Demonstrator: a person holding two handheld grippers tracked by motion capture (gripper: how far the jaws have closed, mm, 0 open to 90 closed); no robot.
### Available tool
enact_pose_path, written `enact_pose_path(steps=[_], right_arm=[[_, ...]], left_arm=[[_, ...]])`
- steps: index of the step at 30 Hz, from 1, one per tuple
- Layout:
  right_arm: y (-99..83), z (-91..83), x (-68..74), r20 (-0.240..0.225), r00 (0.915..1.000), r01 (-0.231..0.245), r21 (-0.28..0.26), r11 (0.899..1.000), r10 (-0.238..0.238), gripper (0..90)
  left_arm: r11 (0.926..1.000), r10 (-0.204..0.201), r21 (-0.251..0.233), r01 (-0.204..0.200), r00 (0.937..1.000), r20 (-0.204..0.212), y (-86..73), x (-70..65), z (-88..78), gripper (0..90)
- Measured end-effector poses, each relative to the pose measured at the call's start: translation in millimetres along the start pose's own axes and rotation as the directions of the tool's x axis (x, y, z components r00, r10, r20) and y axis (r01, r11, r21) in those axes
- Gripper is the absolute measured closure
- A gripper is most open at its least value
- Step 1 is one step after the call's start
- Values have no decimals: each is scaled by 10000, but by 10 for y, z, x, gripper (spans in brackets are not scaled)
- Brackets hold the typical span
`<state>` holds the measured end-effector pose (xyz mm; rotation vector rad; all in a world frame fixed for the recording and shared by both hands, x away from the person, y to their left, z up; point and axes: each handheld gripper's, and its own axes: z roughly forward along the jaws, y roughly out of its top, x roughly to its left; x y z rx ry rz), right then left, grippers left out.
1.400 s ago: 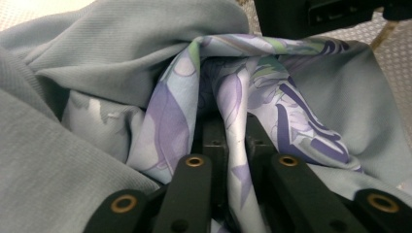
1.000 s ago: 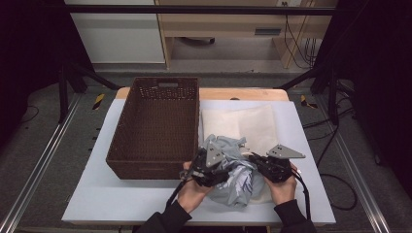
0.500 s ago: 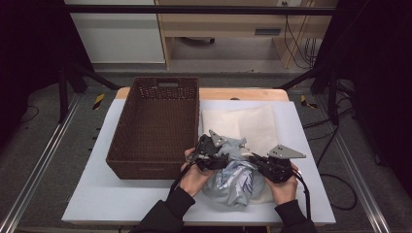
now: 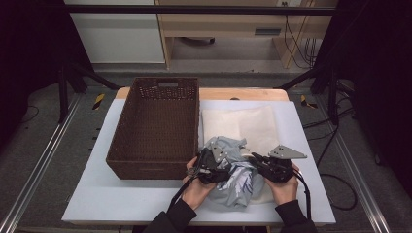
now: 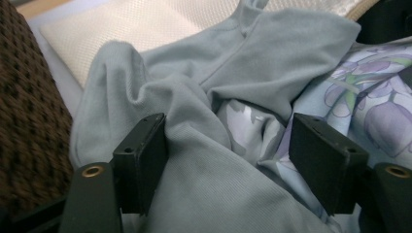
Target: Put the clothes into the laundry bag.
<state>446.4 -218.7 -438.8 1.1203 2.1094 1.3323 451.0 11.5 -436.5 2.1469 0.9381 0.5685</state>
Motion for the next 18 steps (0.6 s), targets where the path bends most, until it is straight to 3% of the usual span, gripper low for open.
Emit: enact_pose_path(steps=[4, 8, 9, 10, 15, 18], right_arm=[[-5, 3, 0, -5, 10000, -4, 34, 10000, 4, 759], [-8, 13, 1, -16, 10000, -16, 118, 9999, 16, 749], [-8, 16, 2, -8, 10000, -31, 135, 9999, 31, 748], [-9, 18, 2, -4, 10000, -29, 156, 9999, 29, 748], [-15, 33, 9, -33, 10000, 80, 273, 9996, -79, 754], [-14, 28, 3, 14, 10000, 29, 285, 9996, -30, 786]], left_arm=[[9996, 260, -101, -261, 9996, -90, -84, -48, 36, 312], [9986, 439, -296, -435, 9990, 104, -159, -84, 83, 409], [9986, 355, -388, -353, 9994, 56, -166, -98, 100, 440], [9984, 526, -198, -528, 9986, -80, -169, -108, 110, 472], [9975, 683, -149, -693, 9961, -565, -174, -131, 123, 786], [9965, 505, -651, -531, 9979, -406, -161, -89, 29, 844]])
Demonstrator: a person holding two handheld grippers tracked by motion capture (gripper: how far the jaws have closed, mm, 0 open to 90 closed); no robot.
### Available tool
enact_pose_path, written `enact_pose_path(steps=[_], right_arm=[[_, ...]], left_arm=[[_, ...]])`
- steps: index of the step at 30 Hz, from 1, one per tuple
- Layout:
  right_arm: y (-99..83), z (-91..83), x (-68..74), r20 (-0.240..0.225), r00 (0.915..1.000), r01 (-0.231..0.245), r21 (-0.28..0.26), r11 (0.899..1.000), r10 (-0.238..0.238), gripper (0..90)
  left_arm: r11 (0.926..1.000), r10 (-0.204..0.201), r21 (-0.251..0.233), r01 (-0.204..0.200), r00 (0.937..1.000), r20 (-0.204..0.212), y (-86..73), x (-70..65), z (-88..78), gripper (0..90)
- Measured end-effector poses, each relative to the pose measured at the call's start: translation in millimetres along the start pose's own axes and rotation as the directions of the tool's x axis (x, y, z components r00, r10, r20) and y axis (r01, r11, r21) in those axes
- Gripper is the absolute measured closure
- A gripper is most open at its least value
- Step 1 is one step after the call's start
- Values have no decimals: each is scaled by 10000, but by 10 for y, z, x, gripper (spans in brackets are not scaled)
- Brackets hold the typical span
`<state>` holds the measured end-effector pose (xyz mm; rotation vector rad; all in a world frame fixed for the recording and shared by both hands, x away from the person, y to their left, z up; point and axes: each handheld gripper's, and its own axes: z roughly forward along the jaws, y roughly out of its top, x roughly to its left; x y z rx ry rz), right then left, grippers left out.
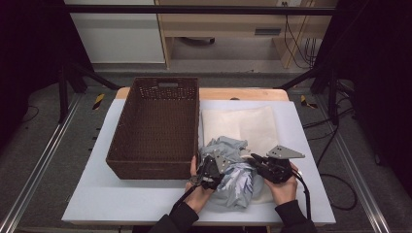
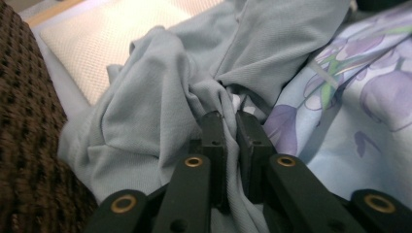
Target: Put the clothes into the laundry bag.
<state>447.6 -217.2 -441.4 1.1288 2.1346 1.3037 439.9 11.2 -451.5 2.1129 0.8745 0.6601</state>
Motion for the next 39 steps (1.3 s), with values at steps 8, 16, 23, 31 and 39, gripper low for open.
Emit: enact_pose_path(steps=[8, 16, 23, 31, 39], right_arm=[[24, 19, -23, 10, 9997, -258, 43, 9997, 258, 884], [51, 4, -45, 196, 9982, -568, -159, 9983, 571, 884], [77, -23, -52, 54, 9975, -699, -499, 9963, 702, 882], [115, -77, 57, -462, 9989, -150, -1093, 9939, 100, 882], [115, -55, 93, -421, 9991, 18, -965, 9953, -58, 880]], left_arm=[[9889, 1021, -1197, -877, 9875, 1204, 21, -169, -496, 854], [9893, 1268, -1057, -1002, 9495, 2870, -104, -413, -426, 854], [9972, 727, -60, -749, 9412, 3301, -107, -429, -196, 853], [9992, -356, 262, 303, 9720, 2325, 52, -369, 1, 846], [9953, -936, -78, 961, 9819, 1648, 183, -208, 288, 831]])
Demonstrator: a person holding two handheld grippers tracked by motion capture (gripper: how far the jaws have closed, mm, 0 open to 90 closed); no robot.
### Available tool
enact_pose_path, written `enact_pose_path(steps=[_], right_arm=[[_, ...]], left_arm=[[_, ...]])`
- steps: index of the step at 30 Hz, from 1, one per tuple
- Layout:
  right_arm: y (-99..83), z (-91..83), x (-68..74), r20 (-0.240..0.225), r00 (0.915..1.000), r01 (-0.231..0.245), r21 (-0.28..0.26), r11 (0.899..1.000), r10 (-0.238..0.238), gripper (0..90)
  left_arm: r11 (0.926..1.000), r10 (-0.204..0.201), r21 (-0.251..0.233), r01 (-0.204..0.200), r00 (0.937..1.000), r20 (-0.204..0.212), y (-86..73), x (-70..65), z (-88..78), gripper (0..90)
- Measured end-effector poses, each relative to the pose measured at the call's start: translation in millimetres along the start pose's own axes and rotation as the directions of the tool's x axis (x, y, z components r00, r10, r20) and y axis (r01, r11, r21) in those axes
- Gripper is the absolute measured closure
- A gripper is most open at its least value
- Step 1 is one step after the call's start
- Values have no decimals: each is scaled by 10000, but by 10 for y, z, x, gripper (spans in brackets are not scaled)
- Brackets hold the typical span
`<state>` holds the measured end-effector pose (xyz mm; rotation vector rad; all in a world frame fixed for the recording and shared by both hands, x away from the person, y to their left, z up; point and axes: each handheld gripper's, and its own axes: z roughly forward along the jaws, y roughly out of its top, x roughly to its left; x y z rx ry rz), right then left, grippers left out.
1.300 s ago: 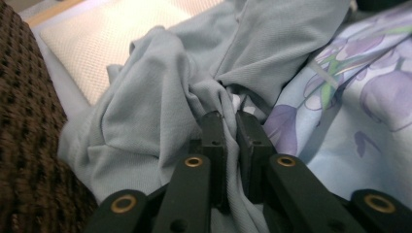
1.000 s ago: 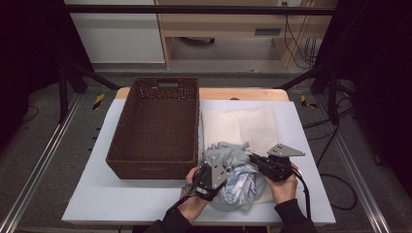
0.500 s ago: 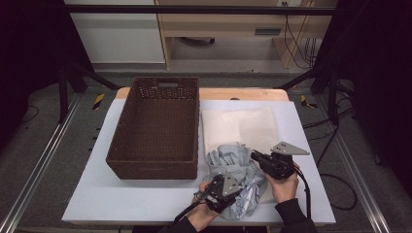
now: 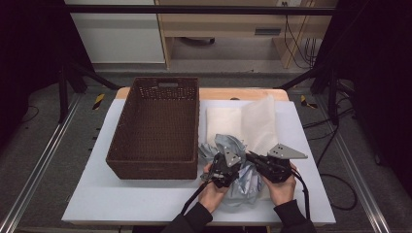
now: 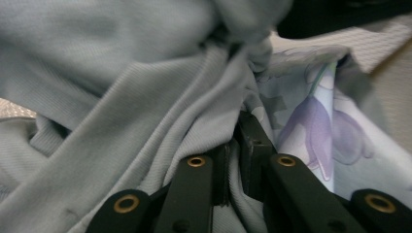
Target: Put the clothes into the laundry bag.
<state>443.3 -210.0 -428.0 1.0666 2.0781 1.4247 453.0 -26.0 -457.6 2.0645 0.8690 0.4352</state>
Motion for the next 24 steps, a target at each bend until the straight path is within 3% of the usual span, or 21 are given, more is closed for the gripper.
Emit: enact_pose_path(steps=[2, 5, 6, 7, 10, 12, 14, 17, 19, 22, 24], right_arm=[[-10, 3, -11, 57, 10000, -50, 53, 10000, 49, 880], [-25, 2, -45, 51, 9998, -214, 160, 9996, 214, 880], [-29, 7, -51, 32, 9997, -247, 159, 9996, 247, 880], [-29, 7, -51, 32, 9997, -247, 159, 9996, 247, 880], [-30, 14, -42, 20, 9998, -206, 196, 9996, 206, 880], [-32, 22, -45, 18, 9997, -254, 218, 9994, 254, 880], [-33, 20, -50, 33, 9996, -276, 221, 9994, 276, 880], [-36, 16, -59, 49, 9995, -300, 244, 9993, 299, 880], [-49, 25, -71, 94, 9995, -320, 359, 9988, 317, 879], [-78, 31, -99, 173, 9992, -377, 550, 9978, 368, 879], [-97, 34, -118, 183, 9989, -435, 640, 9970, 424, 879]], left_arm=[[9997, 70, -242, -59, 9989, 464, -26, 20, 3, 811], [9970, -486, -527, 565, 9889, 1406, -36, 95, -127, 750], [9963, -437, -657, 547, 9863, 1589, -32, 109, -195, 684], [9960, -248, -810, 378, 9875, 1554, -27, 115, -277, 684], [9930, 251, -1176, -127, 9942, 1048, 24, 152, -511, 584], [9924, 474, -1148, -438, 9985, 288, 75, 191, -612, 511], [9952, 431, -870, -443, 9990, -147, 96, 267, -629, 458], [9980, 383, -493, -405, 9983, -439, 52, 325, -565, 411], [9944, 808, -609, -868, 9923, -943, 17, 284, -537, 411], [9949, 841, -440, -905, 9880, -1296, 14, 236, -494, 346], [9993, 363, -1, -364, 9956, -867, 6, 257, -416, 333]])
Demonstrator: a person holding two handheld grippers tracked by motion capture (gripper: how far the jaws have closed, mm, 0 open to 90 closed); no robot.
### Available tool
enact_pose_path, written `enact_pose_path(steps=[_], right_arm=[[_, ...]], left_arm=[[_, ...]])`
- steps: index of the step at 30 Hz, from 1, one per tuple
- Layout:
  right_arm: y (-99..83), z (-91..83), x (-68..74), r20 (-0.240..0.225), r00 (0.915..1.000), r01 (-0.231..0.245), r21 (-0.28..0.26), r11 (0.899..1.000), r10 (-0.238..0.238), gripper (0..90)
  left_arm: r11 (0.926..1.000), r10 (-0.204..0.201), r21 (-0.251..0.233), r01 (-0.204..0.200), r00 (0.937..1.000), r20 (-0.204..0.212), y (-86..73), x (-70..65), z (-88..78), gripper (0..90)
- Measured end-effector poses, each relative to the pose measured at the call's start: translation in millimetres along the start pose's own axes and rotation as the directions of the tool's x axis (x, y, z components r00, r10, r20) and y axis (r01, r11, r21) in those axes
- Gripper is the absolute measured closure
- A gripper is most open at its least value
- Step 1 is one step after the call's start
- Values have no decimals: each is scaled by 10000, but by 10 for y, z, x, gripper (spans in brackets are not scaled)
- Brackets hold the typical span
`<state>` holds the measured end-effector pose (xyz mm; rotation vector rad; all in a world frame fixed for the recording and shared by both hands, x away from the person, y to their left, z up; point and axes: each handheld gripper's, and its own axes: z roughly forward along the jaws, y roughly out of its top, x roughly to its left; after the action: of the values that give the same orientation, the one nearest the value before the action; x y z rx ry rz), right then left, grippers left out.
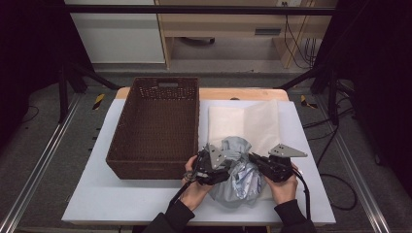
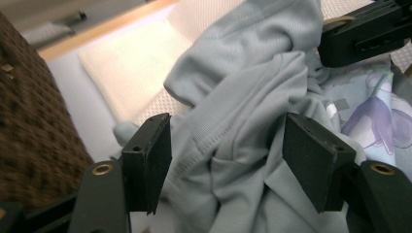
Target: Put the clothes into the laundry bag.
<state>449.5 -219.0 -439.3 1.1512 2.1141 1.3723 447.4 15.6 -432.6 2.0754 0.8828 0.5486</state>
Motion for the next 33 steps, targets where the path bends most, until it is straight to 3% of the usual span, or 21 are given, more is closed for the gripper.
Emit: enact_pose_path(steps=[2, 4, 9, 11, 15, 19, 22, 24, 25, 28, 31, 33], right_arm=[[-4, -4, -4, -3, 10000, -2, 36, 10000, 2, 878], [-4, -2, -2, -42, 10000, 15, 47, 10000, -15, 878], [-6, 15, -1, -64, 10000, 19, 88, 10000, -18, 878], [-6, 15, 2, -72, 10000, 7, 124, 9999, -6, 878], [-8, 20, 2, -75, 10000, 17, 158, 9999, -16, 878], [-2, 12, -6, -48, 10000, 2, 99, 10000, -2, 879], [7, 6, -25, -135, 9998, -169, -31, 9999, 168, 879], [10, 10, -26, -168, 9996, -239, -58, 9997, 238, 880], [12, 12, -22, -171, 9996, -225, -42, 9997, 225, 881], [25, 9, 11, -352, 9991, -240, -105, 9997, 236, 883], [47, 6, 48, -511, 9986, -141, -156, 9998, 133, 884], [60, 9, 79, -669, 9978, -26, -214, 9998, 11, 884]], left_arm=[[9981, -414, 473, 401, 9988, 258, -51, 36, 108, 304], [9959, -768, 518, 739, 9954, 566, -108, 65, 163, 291], [9972, -536, 561, 500, 9965, 643, -149, 51, 186, 316], [9976, -455, 537, 427, 9976, 520, -157, 33, 204, 411], [9983, -103, 580, 87, 9995, 286, -166, 11, 193, 681], [9996, -278, 5, 278, 9985, 478, -161, 11, 31, 765], [9970, 106, -778, -5, 9915, 1295, -190, -65, -163, 776], [9931, 506, -1136, -290, 9801, 1918, -212, -141, -256, 778], [9913, 650, -1263, -366, 9715, 2281, -225, -178, -284, 779], [9918, 787, -1188, -463, 9553, 2850, -249, -303, -272, 781], [9952, 730, -842, -505, 9543, 2897, -259, -387, -150, 781], [9978, 325, -655, -141, 9565, 2900, -247, -396, -60, 781]])
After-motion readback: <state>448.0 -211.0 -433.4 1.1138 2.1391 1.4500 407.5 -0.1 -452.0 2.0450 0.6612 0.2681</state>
